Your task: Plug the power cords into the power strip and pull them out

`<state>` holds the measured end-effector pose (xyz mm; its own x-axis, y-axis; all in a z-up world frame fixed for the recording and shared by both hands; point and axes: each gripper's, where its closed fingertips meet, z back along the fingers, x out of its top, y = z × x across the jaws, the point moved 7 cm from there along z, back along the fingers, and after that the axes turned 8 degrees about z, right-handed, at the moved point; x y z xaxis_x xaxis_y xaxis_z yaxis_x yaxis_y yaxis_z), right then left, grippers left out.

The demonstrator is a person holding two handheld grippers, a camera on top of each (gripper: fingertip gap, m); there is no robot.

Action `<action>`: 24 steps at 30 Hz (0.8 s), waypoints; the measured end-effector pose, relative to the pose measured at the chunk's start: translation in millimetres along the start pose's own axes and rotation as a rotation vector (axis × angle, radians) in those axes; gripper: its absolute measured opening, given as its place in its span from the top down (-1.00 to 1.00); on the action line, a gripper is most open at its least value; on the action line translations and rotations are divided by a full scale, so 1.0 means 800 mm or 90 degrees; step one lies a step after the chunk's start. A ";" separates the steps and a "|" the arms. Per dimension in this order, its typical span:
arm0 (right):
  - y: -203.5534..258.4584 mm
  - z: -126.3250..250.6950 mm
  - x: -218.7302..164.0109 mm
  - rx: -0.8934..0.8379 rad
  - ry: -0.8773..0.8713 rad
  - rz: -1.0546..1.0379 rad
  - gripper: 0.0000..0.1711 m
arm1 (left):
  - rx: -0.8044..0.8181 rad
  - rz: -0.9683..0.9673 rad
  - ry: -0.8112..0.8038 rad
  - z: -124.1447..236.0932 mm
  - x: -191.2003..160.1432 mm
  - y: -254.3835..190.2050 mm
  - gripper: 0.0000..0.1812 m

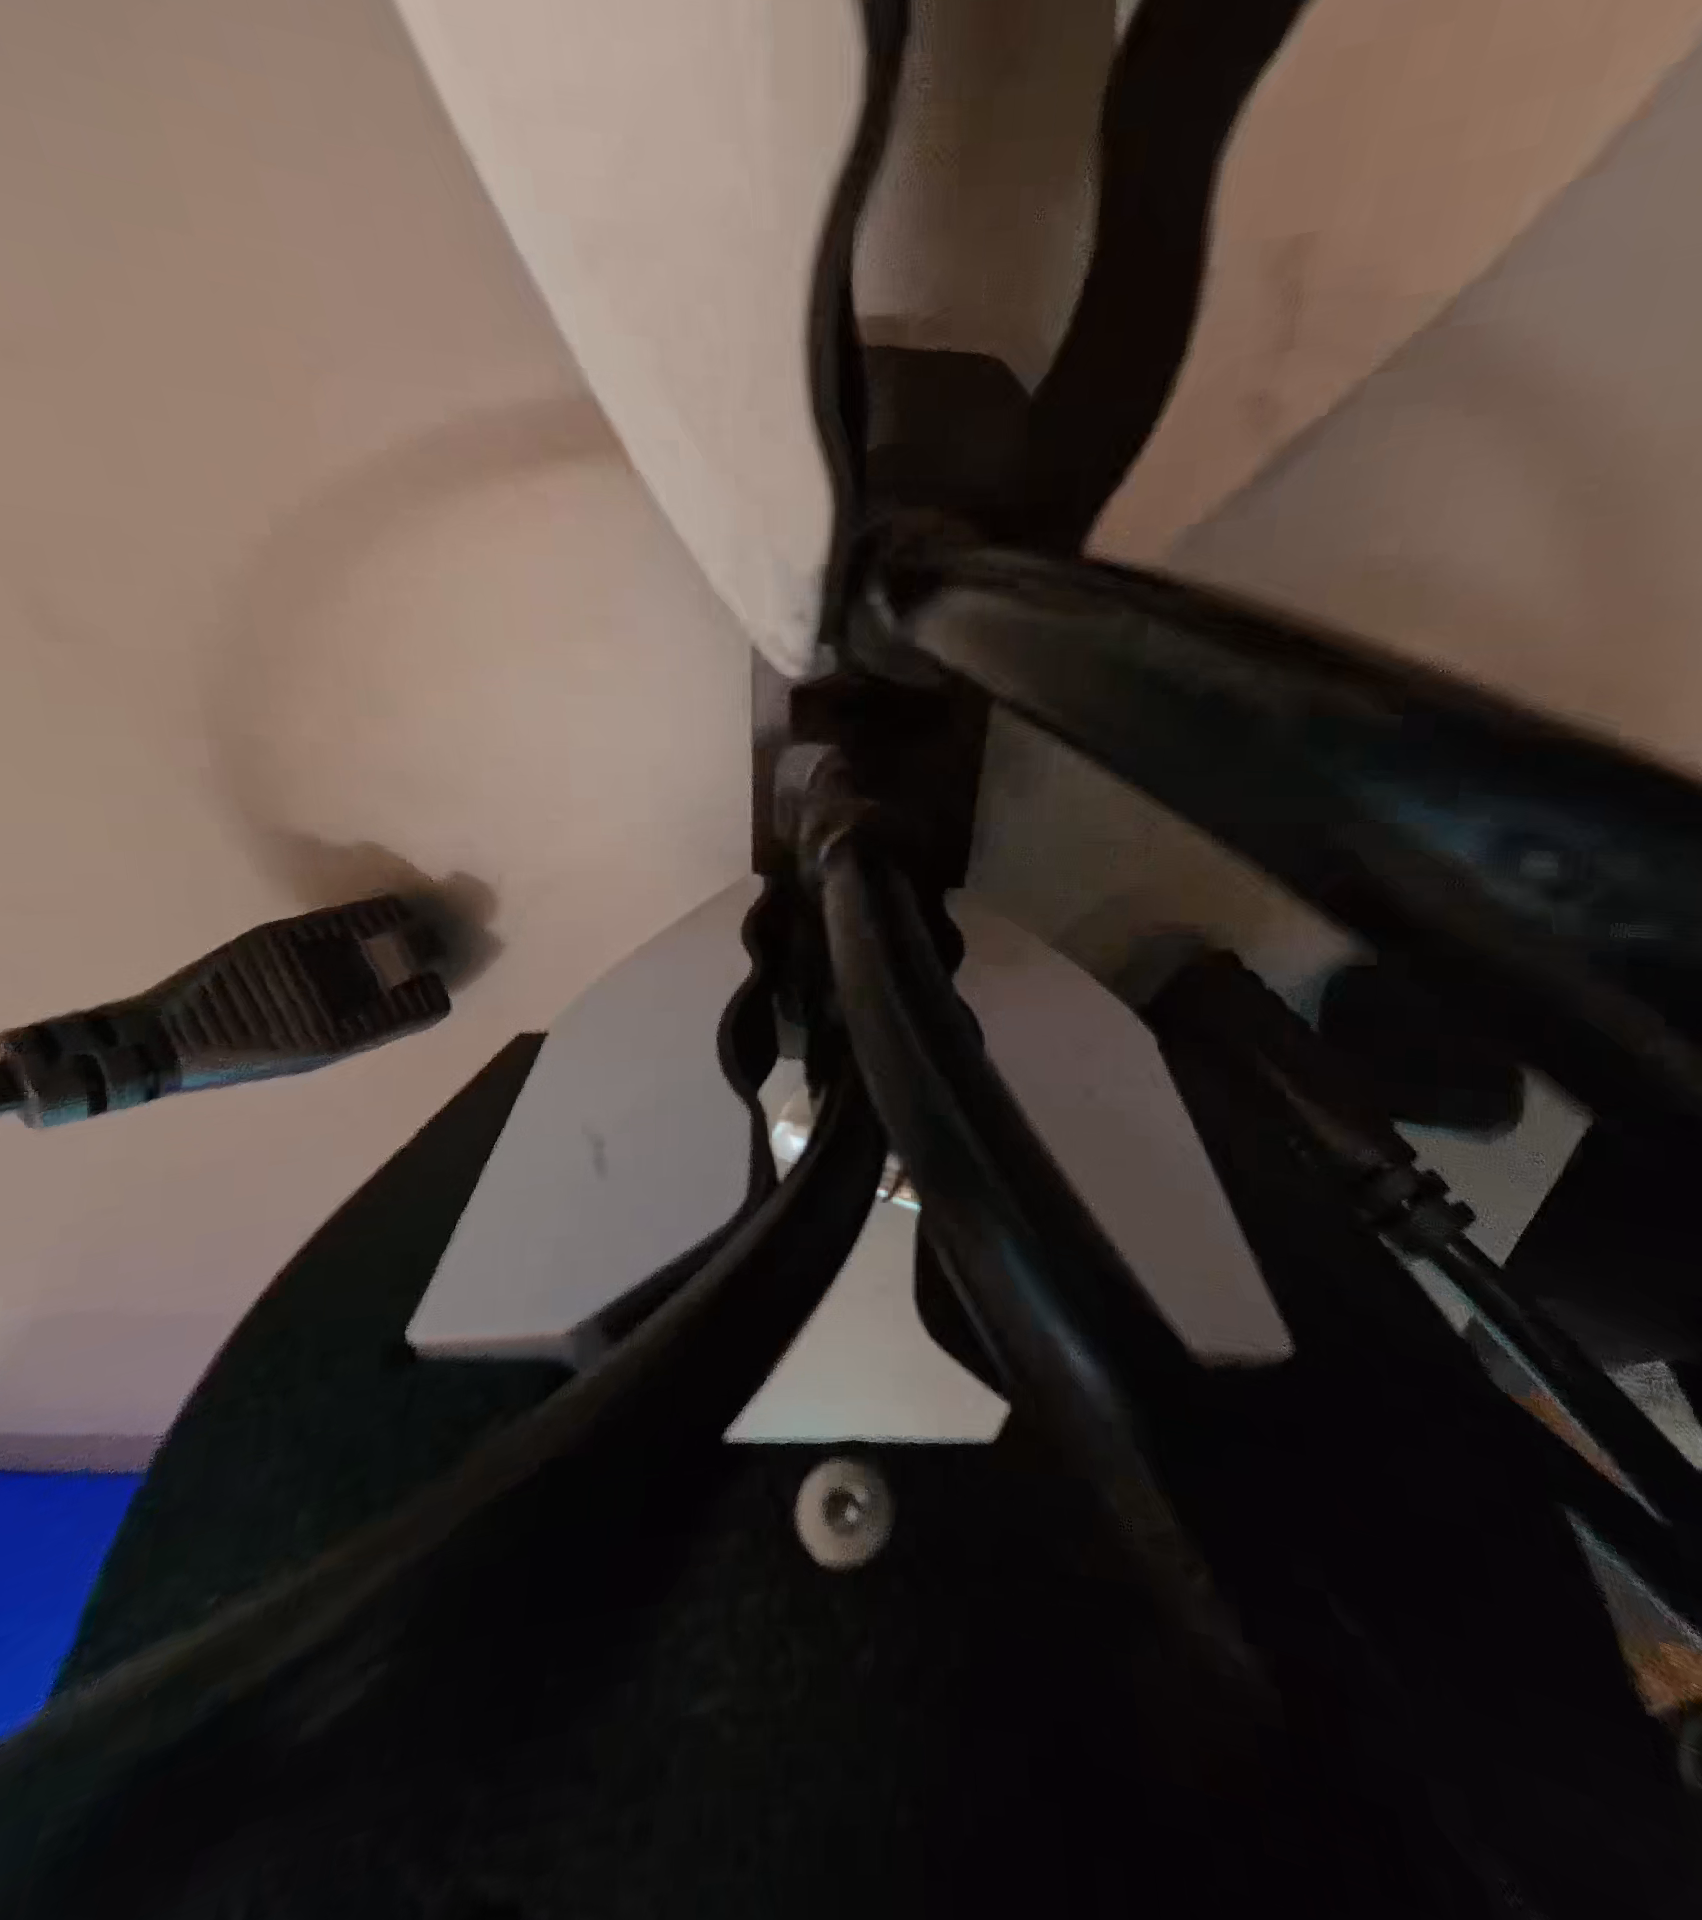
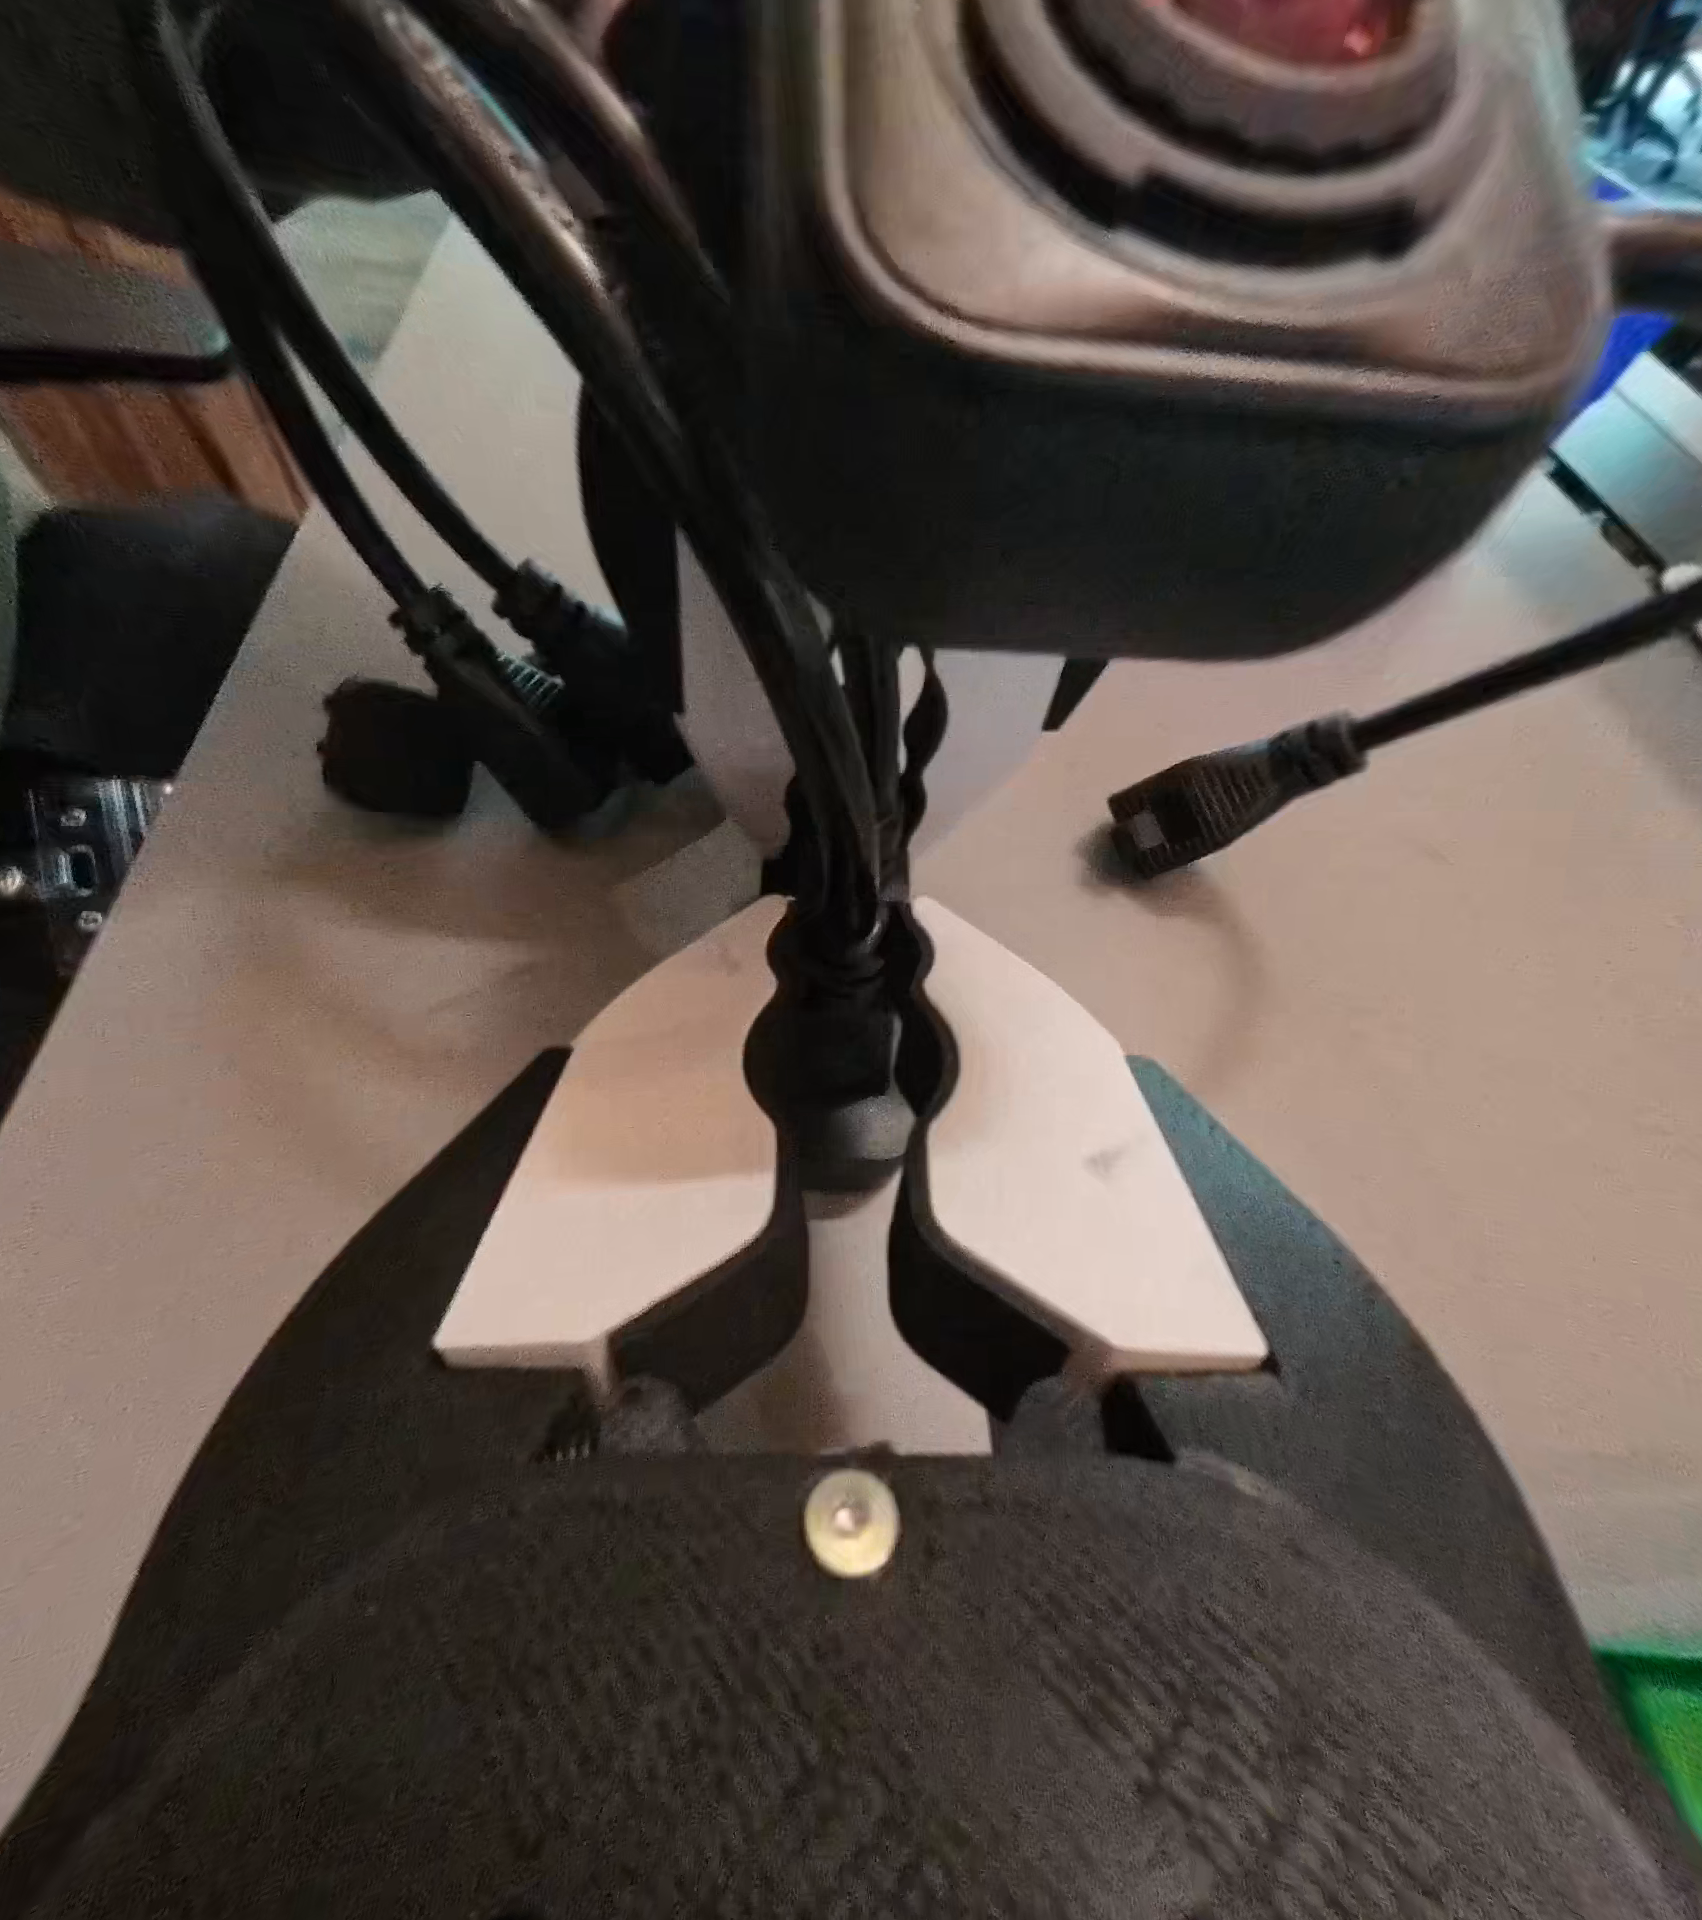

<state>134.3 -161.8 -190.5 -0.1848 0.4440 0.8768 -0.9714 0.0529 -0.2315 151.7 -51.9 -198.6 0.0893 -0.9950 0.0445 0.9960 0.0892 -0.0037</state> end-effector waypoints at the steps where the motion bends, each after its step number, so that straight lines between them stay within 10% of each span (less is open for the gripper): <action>1: 0.000 0.000 0.001 0.003 0.008 0.013 0.82 | 0.000 -0.002 0.001 0.000 0.000 0.000 0.72; 8: -0.015 -0.003 -0.009 -0.023 -0.060 -0.146 0.83 | 0.004 0.009 -0.010 0.000 -0.002 0.004 0.72; 13: 0.002 0.001 0.003 0.002 0.008 0.019 0.82 | -0.002 -0.013 -0.009 0.000 -0.001 0.001 0.72; 24: -0.002 0.001 0.000 0.004 -0.008 -0.059 0.83 | 0.000 -0.002 -0.027 0.000 -0.003 0.000 0.72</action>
<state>136.1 -162.5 -189.8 -0.0956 0.4263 0.8995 -0.9854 0.0877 -0.1463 151.4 -49.2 -198.6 0.0859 -0.9925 0.0875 0.9963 0.0859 -0.0038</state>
